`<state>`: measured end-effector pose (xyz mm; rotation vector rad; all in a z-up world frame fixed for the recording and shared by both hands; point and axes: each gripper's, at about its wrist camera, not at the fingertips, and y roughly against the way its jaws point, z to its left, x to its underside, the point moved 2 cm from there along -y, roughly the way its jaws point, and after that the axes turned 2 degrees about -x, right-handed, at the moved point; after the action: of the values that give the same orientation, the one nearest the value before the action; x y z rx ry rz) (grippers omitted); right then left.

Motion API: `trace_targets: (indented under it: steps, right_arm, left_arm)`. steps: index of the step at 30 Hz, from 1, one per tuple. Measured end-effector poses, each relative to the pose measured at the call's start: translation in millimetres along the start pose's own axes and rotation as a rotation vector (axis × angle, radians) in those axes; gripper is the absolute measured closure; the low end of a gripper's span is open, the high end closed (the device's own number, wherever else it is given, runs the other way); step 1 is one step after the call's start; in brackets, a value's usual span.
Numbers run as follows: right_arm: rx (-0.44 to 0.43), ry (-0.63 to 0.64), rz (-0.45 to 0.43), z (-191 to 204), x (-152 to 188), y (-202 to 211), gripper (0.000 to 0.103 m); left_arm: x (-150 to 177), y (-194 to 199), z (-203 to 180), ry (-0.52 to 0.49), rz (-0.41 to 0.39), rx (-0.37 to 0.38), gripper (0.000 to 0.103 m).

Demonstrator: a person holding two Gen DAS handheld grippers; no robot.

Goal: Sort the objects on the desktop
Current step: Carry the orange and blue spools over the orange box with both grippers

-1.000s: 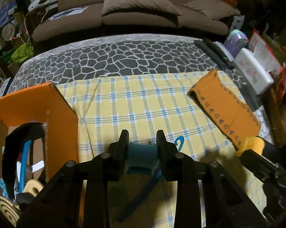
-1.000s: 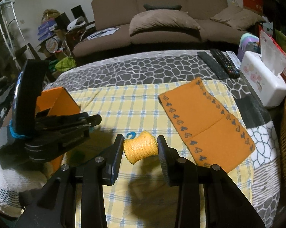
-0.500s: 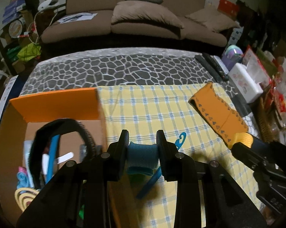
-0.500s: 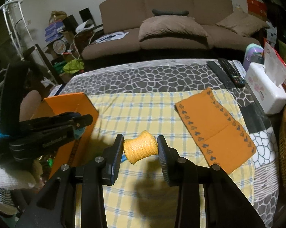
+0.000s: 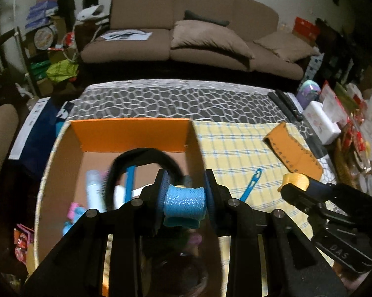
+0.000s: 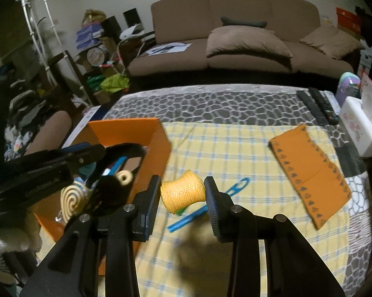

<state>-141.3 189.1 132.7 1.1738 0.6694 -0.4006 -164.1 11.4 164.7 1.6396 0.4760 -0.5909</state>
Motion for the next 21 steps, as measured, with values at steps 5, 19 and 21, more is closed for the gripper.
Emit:
trace_targets:
  steps: [5,19,21]
  right_arm:
    - [-0.009,0.024,0.014,25,5,-11,0.067]
    - [-0.028,0.077,0.024,83,8,-33,0.067]
    - [-0.033,0.08,0.031,89,10,-38,0.067]
  left_arm:
    - [12,13,27,0.015,-0.01,-0.023,0.076]
    - [39,27,82,0.061,-0.035,-0.08,0.076]
    - [43,27,88,0.07,-0.039,-0.084,0.076]
